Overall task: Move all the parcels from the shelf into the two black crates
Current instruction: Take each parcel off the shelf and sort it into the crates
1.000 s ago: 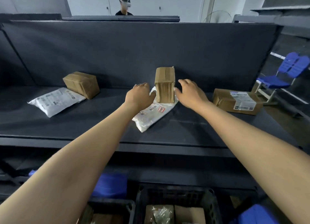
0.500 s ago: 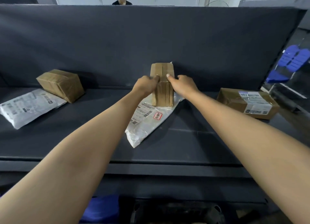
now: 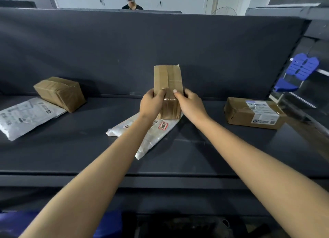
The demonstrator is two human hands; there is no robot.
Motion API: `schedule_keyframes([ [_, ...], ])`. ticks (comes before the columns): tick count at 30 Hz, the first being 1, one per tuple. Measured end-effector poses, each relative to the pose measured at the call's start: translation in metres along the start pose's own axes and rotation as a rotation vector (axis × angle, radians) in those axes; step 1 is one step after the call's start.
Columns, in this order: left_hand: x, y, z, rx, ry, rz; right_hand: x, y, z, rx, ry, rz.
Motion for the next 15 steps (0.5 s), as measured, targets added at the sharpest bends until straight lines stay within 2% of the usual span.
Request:
schedule_keyframes([
  [5,0.006,0.017,-0.080,0.004,-0.070,-0.134,0.013,0.008,-0.076,0.013,0.064,0.138],
  [10,0.012,0.025,-0.154,0.014,-0.127,-0.094,0.022,0.018,-0.149,-0.015,0.078,0.257],
  [15,0.024,0.039,-0.230,-0.001,-0.166,-0.106,0.034,0.025,-0.216,0.067,0.077,0.321],
])
Point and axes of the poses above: each hand's wrist, its own z-axis towards the middle knuckle, its own y-axis out of the back of the hand, x = y × z, the point moved 9 cm from there along z, towards the middle knuckle, and after that the axes turned 7 degrees about y, right-handed, at the moved point
